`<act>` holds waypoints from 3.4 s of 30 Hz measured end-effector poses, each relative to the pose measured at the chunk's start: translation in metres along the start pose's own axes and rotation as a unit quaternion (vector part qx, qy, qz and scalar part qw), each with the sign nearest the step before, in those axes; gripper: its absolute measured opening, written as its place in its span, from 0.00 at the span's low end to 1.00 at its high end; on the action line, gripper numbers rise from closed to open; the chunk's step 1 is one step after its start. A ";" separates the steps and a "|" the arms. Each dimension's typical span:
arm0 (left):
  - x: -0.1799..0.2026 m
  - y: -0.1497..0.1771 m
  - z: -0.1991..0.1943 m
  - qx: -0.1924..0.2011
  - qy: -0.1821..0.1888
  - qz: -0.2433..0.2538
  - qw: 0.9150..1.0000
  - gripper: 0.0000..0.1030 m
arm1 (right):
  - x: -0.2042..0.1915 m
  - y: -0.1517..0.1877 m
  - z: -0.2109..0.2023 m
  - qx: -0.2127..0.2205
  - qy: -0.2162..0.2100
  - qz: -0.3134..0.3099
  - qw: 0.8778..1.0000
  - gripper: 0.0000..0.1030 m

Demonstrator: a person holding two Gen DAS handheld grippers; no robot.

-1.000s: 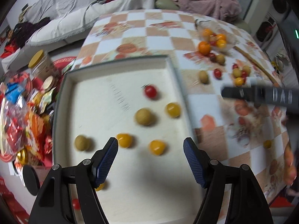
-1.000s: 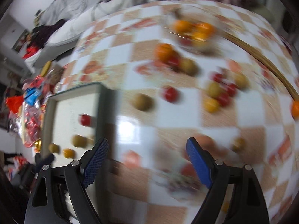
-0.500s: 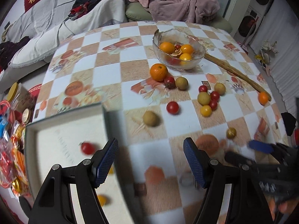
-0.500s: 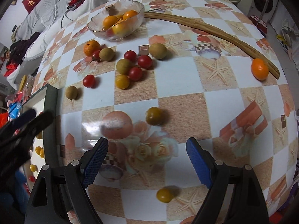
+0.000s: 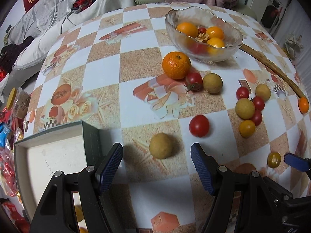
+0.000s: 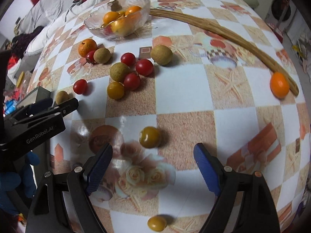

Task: Organize fruits
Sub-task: 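Grasp a brown round fruit with the left tool while the right tool grasps an olive cherry tomato, then carry both fruits over the white tray and open both tools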

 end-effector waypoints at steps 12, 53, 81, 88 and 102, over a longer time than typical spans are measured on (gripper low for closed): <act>0.011 0.002 -0.005 0.007 0.030 0.006 1.000 0.26 | -0.015 -0.001 -0.002 0.011 0.056 -0.064 0.996 0.33; -0.079 0.048 -0.084 0.026 0.078 -0.073 0.994 0.25 | -0.072 0.000 -0.031 0.016 -0.055 -0.047 0.997 0.23; -0.212 0.056 -0.074 0.033 0.028 -0.145 0.989 0.25 | -0.216 -0.048 -0.015 0.013 -0.099 -0.139 0.985 0.23; -0.216 0.052 -0.069 0.029 0.030 -0.144 0.989 0.25 | -0.228 -0.054 -0.012 0.011 -0.100 -0.148 0.984 0.23; -0.221 0.044 -0.062 0.026 0.030 -0.140 0.989 0.25 | -0.237 -0.063 -0.008 0.008 -0.099 -0.158 0.982 0.23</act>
Point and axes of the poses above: each gripper's, at about its wrist camera, not at the fingertips, and z roughly the way its jaws point, x to its right, y to its underside, the point moved 2 cm from there along z, roughly the way its jaws point, and after that the axes turned 8 degrees about -z, right-handed, at the moved point
